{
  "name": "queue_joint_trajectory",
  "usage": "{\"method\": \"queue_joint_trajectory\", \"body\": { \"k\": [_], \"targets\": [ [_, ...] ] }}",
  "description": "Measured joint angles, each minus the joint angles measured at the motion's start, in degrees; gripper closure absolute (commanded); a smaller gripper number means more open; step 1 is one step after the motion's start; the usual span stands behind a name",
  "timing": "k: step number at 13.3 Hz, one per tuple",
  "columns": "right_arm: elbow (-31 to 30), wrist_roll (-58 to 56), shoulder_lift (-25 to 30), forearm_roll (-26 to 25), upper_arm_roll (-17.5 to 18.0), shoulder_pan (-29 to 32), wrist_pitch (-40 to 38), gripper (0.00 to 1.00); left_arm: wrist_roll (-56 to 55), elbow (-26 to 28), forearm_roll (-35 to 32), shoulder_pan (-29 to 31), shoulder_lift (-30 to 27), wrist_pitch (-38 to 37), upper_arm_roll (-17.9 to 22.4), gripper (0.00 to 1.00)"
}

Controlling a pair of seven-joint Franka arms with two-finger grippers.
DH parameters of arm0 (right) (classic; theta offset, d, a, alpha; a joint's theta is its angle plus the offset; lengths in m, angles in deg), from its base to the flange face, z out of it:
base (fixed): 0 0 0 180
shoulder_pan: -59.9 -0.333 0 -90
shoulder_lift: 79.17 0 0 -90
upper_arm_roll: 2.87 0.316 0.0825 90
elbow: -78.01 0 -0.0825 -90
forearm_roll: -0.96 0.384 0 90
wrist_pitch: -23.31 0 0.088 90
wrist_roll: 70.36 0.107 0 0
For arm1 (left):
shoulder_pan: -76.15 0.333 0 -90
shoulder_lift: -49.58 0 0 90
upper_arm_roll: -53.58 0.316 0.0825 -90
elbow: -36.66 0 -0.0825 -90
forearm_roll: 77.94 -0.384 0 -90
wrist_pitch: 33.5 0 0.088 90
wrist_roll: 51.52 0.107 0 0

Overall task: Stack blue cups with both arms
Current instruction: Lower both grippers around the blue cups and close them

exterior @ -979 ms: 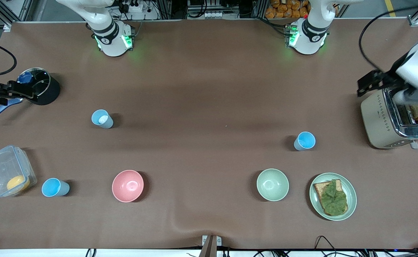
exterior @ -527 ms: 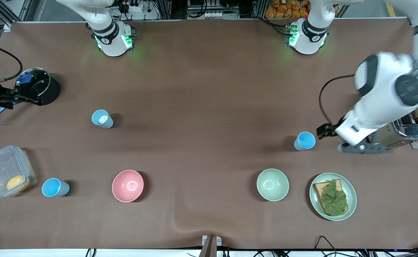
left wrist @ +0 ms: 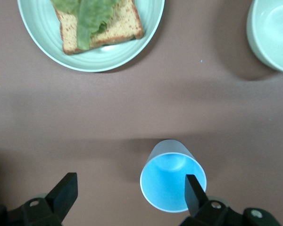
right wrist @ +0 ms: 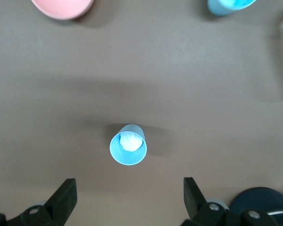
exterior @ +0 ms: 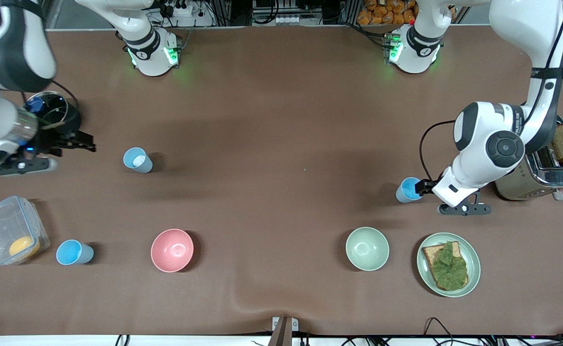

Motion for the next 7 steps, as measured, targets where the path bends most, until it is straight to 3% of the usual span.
{"method": "queue_joint_trajectory", "body": {
  "k": [4,7],
  "targets": [
    [-13.3,0.8,2.8,0.0,0.0,-1.1,11.2,0.0,0.0,2.9,0.0,-0.1,2.2,4.6,0.0,0.0],
    [-19.7,0.9,2.8,0.0,-0.4,-0.9,18.4,0.0,0.0,4.3,0.0,-0.2,3.3,6.8,-0.1,0.0]
  ]
}}
